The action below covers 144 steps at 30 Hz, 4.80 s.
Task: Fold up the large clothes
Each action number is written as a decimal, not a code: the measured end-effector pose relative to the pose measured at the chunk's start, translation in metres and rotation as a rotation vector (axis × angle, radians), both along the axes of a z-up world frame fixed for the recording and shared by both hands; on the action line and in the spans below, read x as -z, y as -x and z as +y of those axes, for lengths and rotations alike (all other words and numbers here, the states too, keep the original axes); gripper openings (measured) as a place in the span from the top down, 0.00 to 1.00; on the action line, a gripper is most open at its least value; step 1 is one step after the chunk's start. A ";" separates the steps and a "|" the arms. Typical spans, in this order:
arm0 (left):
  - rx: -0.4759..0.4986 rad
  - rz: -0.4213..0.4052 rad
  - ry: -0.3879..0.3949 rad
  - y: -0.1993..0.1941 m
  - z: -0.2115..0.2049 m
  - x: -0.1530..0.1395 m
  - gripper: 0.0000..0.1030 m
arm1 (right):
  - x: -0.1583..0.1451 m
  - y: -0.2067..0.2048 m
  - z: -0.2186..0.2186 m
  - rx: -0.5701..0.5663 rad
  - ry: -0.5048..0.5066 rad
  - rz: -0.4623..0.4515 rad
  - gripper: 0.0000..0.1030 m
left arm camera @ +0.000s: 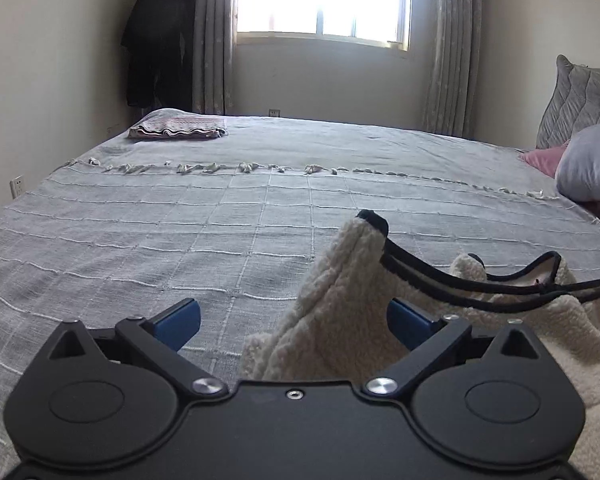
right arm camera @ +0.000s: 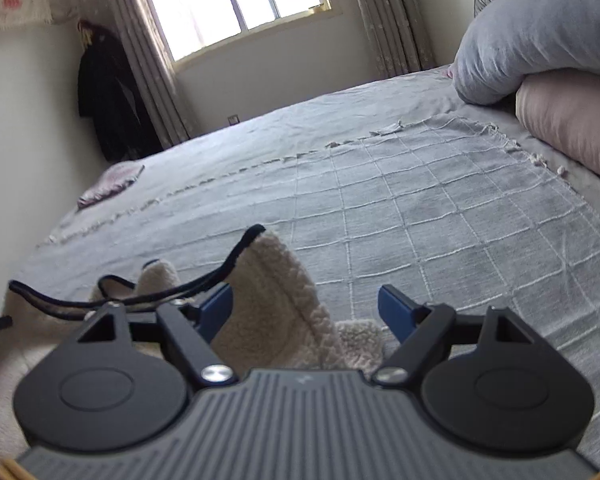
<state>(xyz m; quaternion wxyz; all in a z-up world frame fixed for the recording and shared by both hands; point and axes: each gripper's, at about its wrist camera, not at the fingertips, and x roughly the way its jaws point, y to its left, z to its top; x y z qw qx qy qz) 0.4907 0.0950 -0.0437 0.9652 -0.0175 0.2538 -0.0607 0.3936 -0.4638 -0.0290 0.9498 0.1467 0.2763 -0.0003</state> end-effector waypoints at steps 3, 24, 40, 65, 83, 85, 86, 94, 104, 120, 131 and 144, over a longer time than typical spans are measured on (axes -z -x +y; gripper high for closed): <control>0.035 0.061 0.065 -0.017 -0.006 0.003 0.49 | 0.013 -0.025 0.010 0.005 0.034 0.051 0.52; -0.164 0.117 0.020 -0.085 -0.007 0.052 0.59 | 0.071 -0.122 0.029 0.132 0.192 0.167 0.75; 0.134 0.003 0.101 0.032 -0.117 -0.014 0.29 | -0.007 -0.039 0.154 -0.114 0.209 -0.022 0.32; -0.101 0.137 0.302 0.173 0.034 0.006 0.12 | 0.008 0.120 0.095 0.045 0.222 0.044 0.16; -0.230 0.252 0.849 0.184 0.040 0.066 0.09 | 0.012 0.178 0.111 -0.026 0.101 -0.086 0.16; -0.281 0.213 0.913 0.180 0.038 0.072 0.11 | 0.014 0.176 0.112 -0.037 0.093 -0.085 0.16; -0.300 0.194 0.920 0.178 0.035 0.071 0.11 | 0.015 0.175 0.113 -0.034 0.100 -0.084 0.16; -0.483 0.102 0.926 0.169 0.020 0.078 0.54 | 0.008 0.178 0.121 -0.031 0.076 -0.142 0.16; -0.445 0.016 0.835 0.177 0.015 0.062 0.66 | -0.015 0.133 0.211 -0.200 0.003 -0.152 0.66; -0.017 -0.253 0.678 0.191 -0.086 -0.063 0.69 | 0.048 0.108 0.234 -0.243 -0.012 -0.015 0.78; 0.339 -0.244 0.368 0.182 -0.227 -0.073 0.69 | 0.029 0.142 0.119 -0.255 -0.409 -0.058 0.78; 0.654 -0.222 -0.165 0.233 -0.296 0.014 0.60 | 0.053 0.194 -0.039 -0.016 -0.854 -0.141 0.31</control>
